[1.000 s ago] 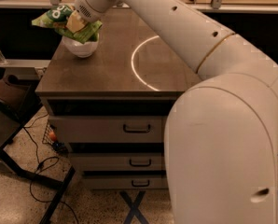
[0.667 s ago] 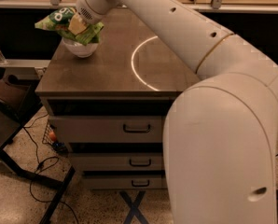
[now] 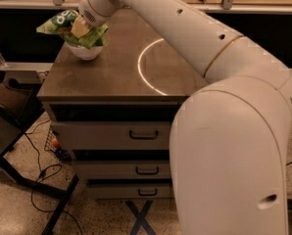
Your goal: Place green rice chip bag into white bowl
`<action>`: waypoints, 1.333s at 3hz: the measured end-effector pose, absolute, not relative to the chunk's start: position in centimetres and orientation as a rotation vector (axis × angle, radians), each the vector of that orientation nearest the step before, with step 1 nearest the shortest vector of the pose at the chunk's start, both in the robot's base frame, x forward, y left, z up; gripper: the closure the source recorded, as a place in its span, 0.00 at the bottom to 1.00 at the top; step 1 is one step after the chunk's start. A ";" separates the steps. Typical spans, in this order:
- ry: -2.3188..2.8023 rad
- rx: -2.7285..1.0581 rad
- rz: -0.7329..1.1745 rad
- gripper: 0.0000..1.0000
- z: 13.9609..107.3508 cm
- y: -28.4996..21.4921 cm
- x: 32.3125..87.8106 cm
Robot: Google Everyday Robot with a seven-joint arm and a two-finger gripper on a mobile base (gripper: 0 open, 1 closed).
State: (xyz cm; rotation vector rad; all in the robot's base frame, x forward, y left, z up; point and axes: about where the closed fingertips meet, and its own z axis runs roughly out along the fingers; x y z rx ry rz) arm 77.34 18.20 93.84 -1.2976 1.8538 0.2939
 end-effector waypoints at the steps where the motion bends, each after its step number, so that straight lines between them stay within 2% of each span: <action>1: 1.856 -1.301 0.296 0.39 93.6 18.4 77.3; 2: 1.858 -1.307 0.300 0.08 93.2 18.7 77.3; 3: 1.859 -1.310 0.301 0.00 93.0 18.8 77.3; 4: 1.859 -1.310 0.301 0.00 93.0 18.8 77.3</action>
Offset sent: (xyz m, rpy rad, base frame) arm -0.0002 0.0018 -0.0024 -0.0014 0.0030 0.0024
